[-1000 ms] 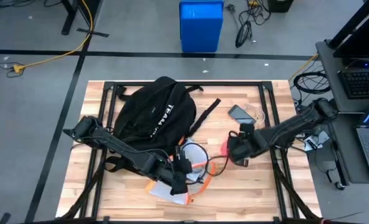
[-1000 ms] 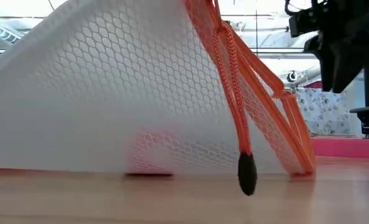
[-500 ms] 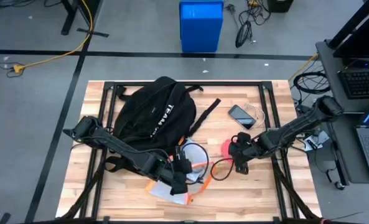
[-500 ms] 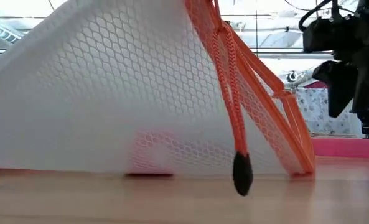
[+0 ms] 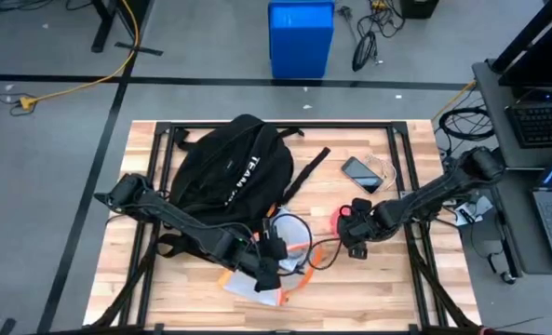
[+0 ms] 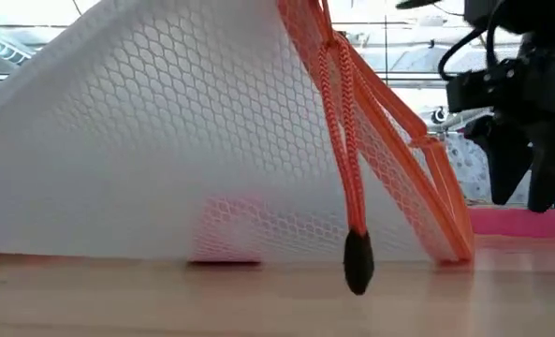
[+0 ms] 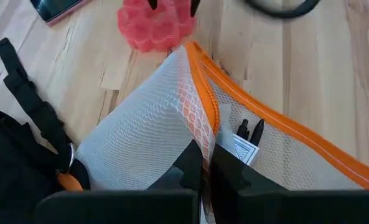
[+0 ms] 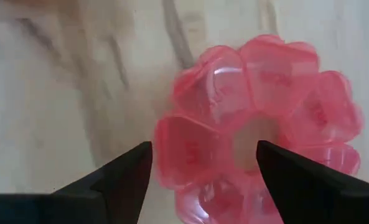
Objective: Unpack backpack
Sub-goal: Put the pill organizer into the orange zip bag
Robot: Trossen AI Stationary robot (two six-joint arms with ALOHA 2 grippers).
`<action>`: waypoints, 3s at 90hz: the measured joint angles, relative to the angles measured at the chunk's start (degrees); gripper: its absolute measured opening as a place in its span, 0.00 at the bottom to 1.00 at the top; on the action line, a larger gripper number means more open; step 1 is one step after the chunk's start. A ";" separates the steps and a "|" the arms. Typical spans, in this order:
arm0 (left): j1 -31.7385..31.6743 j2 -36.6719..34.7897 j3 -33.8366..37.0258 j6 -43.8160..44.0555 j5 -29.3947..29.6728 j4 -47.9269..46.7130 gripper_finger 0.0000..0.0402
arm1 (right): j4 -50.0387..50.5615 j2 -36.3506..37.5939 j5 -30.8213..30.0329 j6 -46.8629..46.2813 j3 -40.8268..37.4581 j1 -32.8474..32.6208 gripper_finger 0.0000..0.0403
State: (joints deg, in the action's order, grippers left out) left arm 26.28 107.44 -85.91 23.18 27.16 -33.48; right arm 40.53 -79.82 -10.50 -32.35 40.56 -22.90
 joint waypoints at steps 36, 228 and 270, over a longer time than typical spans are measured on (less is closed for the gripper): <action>-0.01 0.00 0.04 0.00 0.00 -0.01 0.00 | -1.72 -4.07 2.32 3.58 0.00 2.96 0.68; -1.05 0.00 0.04 -0.11 0.02 0.03 0.00 | -24.17 -11.89 13.39 11.96 21.00 -8.59 0.48; -1.05 0.00 0.04 -0.11 0.04 0.05 0.00 | -6.30 -25.69 7.81 19.66 36.63 -6.10 0.48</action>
State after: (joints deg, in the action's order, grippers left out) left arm 25.23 107.44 -85.86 23.07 27.20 -33.43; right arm 34.23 -105.51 -2.69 -12.69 77.19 -29.00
